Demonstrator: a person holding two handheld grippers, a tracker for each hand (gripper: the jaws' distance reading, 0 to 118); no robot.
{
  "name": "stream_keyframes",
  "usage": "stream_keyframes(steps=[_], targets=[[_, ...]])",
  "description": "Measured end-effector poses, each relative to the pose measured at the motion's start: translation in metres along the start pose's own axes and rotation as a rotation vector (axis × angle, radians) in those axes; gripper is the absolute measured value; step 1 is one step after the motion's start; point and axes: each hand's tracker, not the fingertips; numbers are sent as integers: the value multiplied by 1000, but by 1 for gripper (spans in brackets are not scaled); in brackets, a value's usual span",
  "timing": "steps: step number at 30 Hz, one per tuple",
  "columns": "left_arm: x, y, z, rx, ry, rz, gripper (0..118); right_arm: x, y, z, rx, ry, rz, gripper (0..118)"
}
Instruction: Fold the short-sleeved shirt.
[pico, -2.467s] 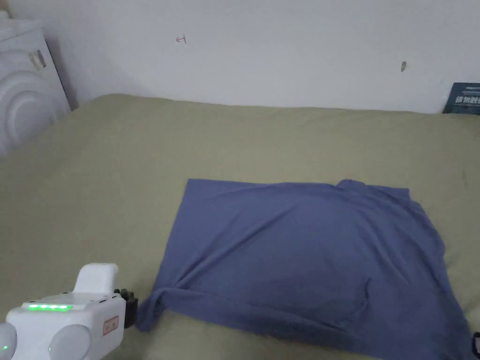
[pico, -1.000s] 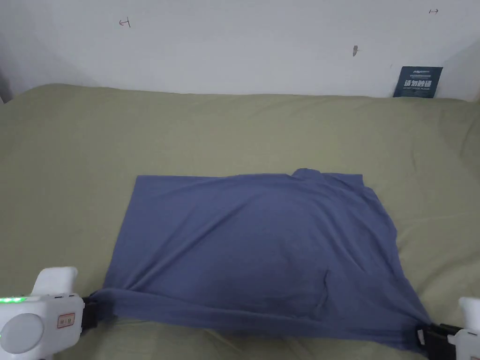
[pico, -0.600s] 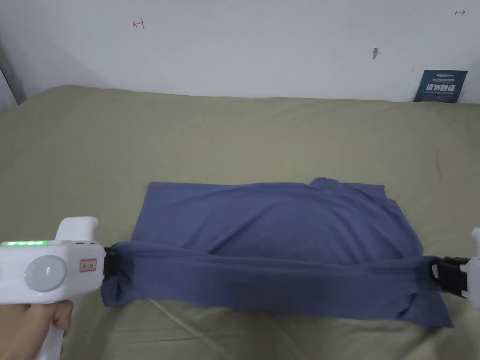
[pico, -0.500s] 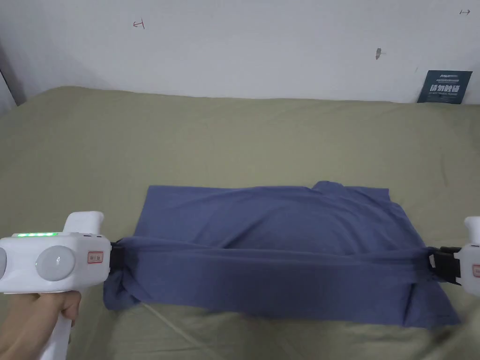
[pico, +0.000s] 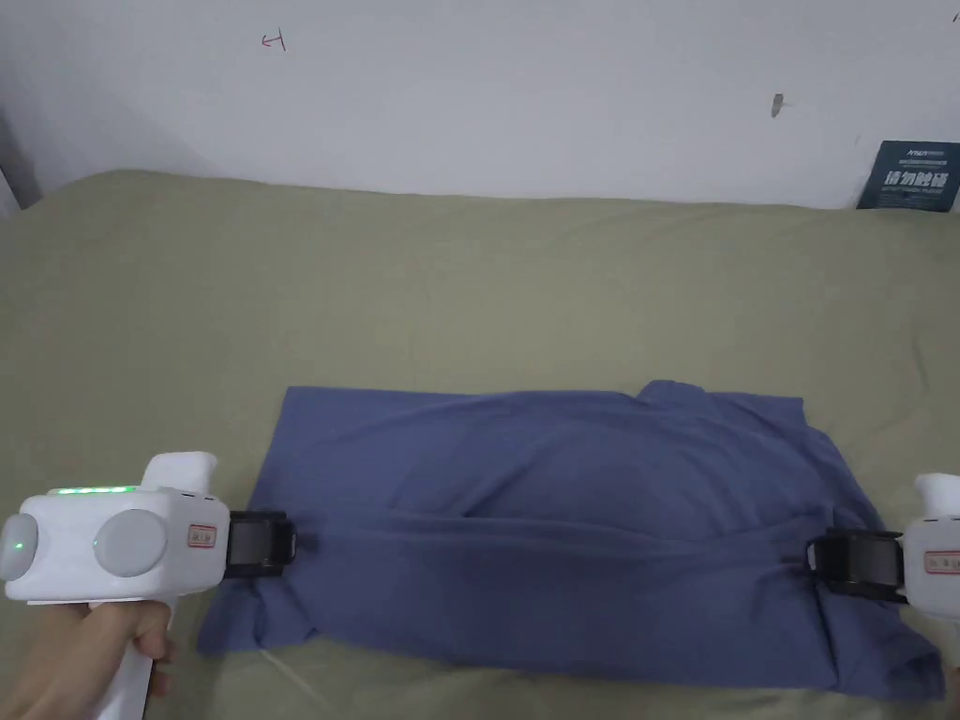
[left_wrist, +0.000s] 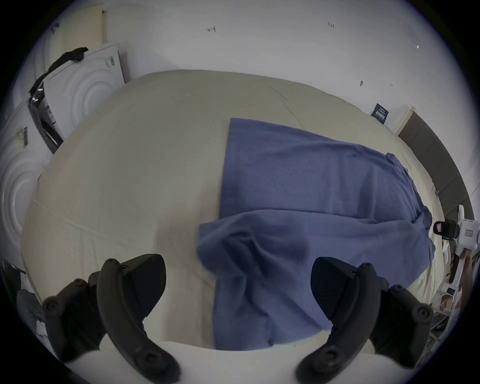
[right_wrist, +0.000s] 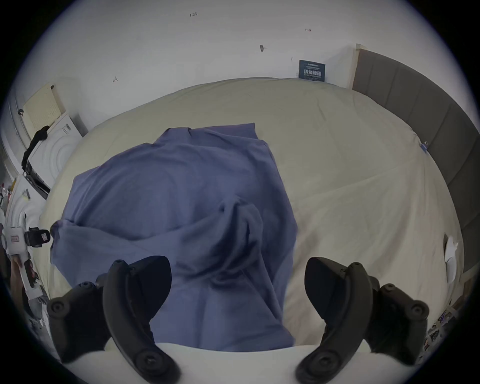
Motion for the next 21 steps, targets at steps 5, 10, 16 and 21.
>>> stream_keyframes(steps=[5, 10, 16, 21], targets=[[-5, -35, 41, 66, 19, 20, 102, 2, -38, 36, 80, 10, 11, 103], [-4, -71, 59, 66, 1, 69, 0, 3, -79, 63, 133, -5, -5, 6], [-3, -68, 50, 60, -12, 78, 12, 14, -93, 61, 114, 16, -17, 3], [-4, -48, 21, 22, -7, 102, 118, 8, -94, 63, 119, 17, -24, 3]])
